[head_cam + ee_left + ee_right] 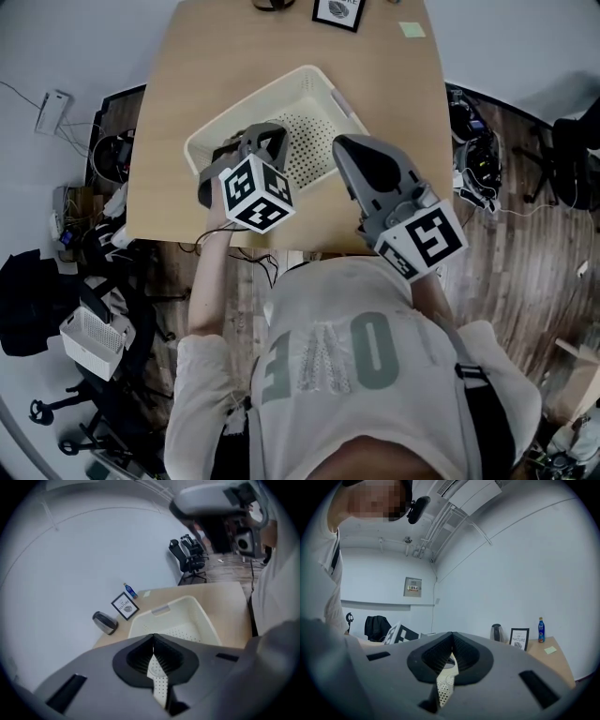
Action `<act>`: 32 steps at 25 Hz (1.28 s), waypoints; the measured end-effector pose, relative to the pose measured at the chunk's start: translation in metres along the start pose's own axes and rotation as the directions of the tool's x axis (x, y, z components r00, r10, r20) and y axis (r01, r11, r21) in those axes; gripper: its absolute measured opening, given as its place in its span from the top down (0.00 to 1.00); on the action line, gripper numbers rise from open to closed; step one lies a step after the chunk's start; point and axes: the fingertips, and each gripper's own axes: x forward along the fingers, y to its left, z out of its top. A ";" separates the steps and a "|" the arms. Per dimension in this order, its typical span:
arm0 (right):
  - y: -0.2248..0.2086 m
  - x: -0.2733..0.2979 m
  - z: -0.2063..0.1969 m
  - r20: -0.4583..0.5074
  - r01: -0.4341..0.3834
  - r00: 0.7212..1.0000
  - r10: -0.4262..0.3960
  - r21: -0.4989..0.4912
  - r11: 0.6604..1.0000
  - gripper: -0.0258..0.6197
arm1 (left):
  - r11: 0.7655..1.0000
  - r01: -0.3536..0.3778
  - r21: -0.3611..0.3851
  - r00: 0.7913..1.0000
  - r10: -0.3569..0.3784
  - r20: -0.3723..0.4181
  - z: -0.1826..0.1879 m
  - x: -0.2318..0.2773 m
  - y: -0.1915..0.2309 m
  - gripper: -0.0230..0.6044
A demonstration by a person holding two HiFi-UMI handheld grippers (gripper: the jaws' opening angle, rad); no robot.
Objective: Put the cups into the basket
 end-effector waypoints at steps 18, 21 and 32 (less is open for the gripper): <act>-0.002 -0.001 -0.004 0.026 0.100 0.995 -0.099 -0.027 0.995 0.96 | 0.666 -0.509 -0.545 0.599 0.729 0.331 0.074 -0.160 0.031 0.95; -0.002 -0.001 -0.009 0.008 0.107 0.994 -0.106 -0.048 0.993 0.96 | 0.673 -0.524 -0.523 0.605 0.726 0.327 0.074 -0.157 0.027 0.95; 0.008 -0.003 -0.013 -0.002 0.090 0.996 -0.090 -0.058 0.994 0.96 | 0.670 -0.560 -0.487 0.627 0.727 0.281 0.060 -0.158 0.029 0.95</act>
